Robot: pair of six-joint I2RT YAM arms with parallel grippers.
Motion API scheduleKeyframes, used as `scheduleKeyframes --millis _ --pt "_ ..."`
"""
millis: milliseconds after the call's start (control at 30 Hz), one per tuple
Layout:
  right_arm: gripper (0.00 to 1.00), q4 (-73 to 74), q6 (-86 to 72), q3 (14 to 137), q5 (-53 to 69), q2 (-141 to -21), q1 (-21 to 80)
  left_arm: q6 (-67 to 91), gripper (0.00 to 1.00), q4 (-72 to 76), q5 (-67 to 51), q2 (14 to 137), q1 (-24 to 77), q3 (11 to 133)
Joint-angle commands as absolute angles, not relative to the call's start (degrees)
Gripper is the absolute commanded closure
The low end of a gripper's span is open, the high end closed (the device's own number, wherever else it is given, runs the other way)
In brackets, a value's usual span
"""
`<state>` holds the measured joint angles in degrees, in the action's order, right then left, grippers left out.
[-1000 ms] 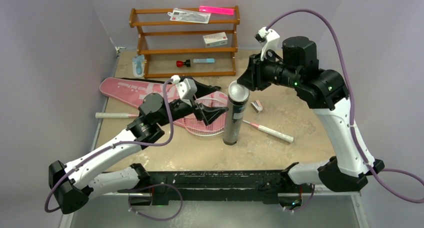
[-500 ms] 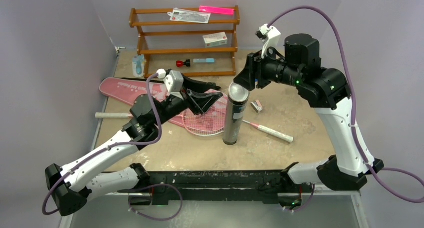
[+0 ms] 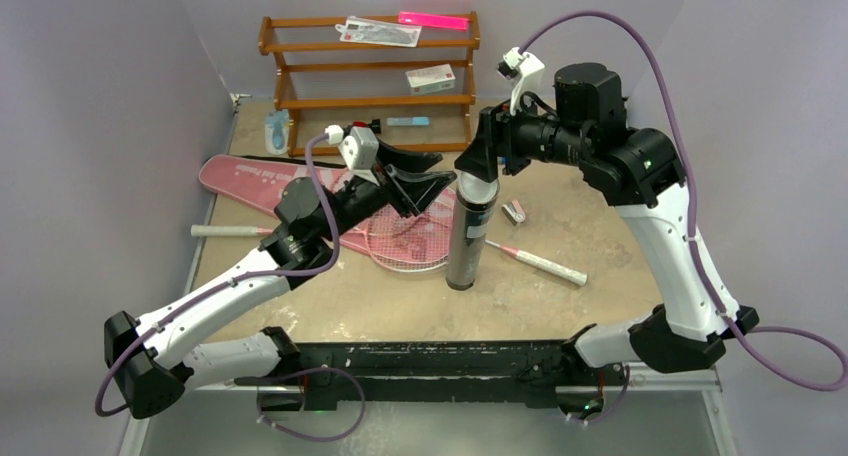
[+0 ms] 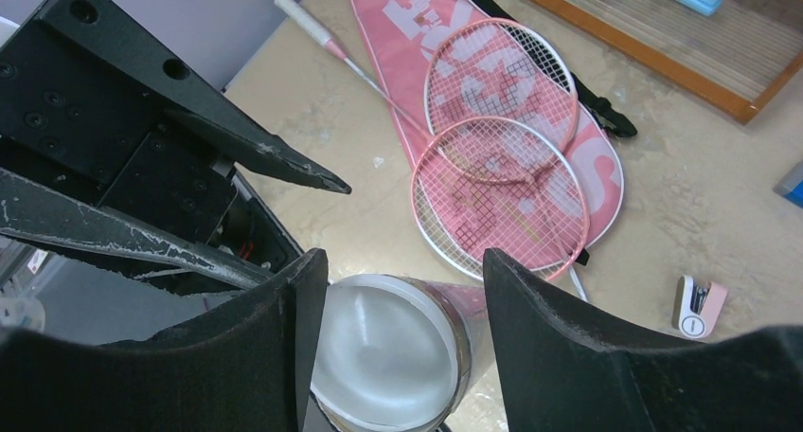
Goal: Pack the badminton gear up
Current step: Close the lid on the shuttle tube.
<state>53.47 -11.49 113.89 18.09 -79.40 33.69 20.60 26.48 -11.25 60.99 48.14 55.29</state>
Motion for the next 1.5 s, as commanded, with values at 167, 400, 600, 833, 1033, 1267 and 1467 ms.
scheduleKeyframes --millis 167,400,600,833,1033,1267,1467 --pt "0.37 52.5 -9.9 112.5 19.2 -78.5 33.7 21.6 0.56 29.5 -10.6 62.2 48.3 58.0" --pt "0.37 52.5 -9.5 111.7 19.1 -78.5 33.7 21.3 0.56 29.8 -10.6 62.5 48.3 58.0" --pt "0.39 52.5 -9.4 111.4 19.1 -78.1 33.7 21.0 0.56 29.7 -11.4 62.8 48.3 57.7" --pt "0.40 53.1 -9.3 111.5 18.7 -77.9 33.7 20.6 0.56 29.5 -12.1 63.1 48.3 57.3" --pt "0.43 52.4 -9.6 109.5 18.6 -77.1 33.7 20.2 0.56 29.4 -12.4 63.0 48.3 57.0" --pt "0.41 51.8 -9.9 109.1 18.3 -76.7 33.7 20.0 0.55 29.0 -12.5 62.7 48.3 56.8" --pt "0.37 50.7 -12.1 111.7 18.0 -77.1 33.7 19.6 0.55 28.9 -12.2 62.0 48.3 56.5"
